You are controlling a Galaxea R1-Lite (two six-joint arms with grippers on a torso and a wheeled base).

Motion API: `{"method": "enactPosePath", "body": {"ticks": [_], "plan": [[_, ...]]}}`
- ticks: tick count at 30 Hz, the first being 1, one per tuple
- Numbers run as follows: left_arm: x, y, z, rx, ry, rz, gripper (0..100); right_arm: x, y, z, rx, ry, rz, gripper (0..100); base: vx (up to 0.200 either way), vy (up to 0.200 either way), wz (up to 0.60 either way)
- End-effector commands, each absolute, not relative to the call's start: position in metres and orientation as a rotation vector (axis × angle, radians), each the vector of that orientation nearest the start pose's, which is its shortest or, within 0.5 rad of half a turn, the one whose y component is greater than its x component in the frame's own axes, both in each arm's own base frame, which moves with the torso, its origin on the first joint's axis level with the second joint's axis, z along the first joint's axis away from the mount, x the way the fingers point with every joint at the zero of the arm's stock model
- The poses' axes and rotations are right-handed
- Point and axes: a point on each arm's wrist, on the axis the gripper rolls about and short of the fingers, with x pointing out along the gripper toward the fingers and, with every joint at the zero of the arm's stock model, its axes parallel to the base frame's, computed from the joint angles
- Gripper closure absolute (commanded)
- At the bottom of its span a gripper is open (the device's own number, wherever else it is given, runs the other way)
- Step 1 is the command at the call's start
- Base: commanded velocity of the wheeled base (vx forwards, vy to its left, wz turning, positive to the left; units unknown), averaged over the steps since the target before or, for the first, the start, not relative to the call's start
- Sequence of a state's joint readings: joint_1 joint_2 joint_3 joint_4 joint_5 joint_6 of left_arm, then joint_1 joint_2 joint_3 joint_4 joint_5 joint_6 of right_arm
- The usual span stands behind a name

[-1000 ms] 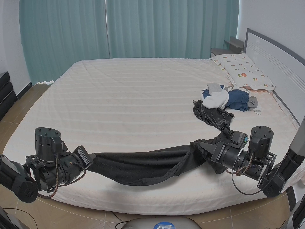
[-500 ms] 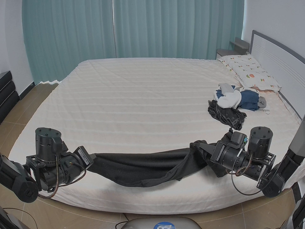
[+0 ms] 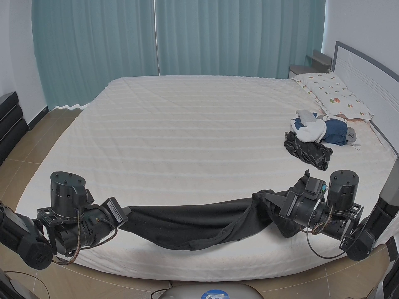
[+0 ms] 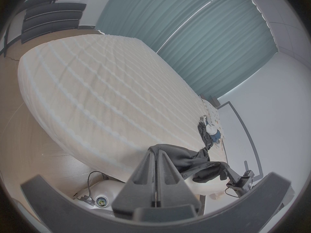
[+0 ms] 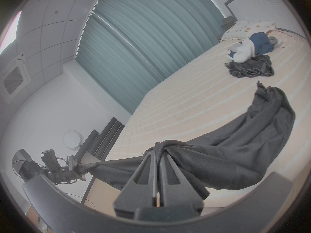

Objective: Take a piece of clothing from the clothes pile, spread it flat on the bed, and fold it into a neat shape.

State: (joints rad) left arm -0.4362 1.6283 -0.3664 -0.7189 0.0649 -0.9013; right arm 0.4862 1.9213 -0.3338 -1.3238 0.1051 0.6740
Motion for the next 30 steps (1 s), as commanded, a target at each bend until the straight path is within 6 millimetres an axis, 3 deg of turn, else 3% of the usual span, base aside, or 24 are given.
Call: {"method": "enactPosePath", "body": {"ticks": [1,12,16,24,28,29,30], "plan": [[0.205,-0.1,0.102,-0.72,0.671,-0.108,100,0.228,0.116,0.077,0.605,0.467,0.44,100,-0.2,0.0,0.0],[0.195,-0.101,0.102,-0.687,0.73,-0.094,100,0.177,0.096,0.117,0.625,0.348,0.511,100,-0.2,0.0,0.0],[0.192,-0.099,0.106,-0.677,0.749,-0.086,100,0.164,0.089,0.14,0.645,0.253,0.545,100,0.0,0.0,0.0],[0.163,-0.092,0.125,-0.532,0.654,-0.209,100,0.125,0.068,0.222,0.679,0.088,0.602,100,0.0,0.0,0.0],[0.168,-0.094,0.156,-0.566,0.551,-0.226,100,0.112,0.059,0.273,0.697,0.035,0.603,100,0.0,0.0,0.0],[0.169,-0.094,0.16,-0.568,0.544,-0.221,100,0.112,0.058,0.278,0.703,0.03,0.601,100,0.0,0.0,0.0],[0.171,-0.094,0.174,-0.571,0.519,-0.2,100,0.107,0.055,0.297,0.723,-0.001,0.607,100,0.0,0.0,0.0]]}}
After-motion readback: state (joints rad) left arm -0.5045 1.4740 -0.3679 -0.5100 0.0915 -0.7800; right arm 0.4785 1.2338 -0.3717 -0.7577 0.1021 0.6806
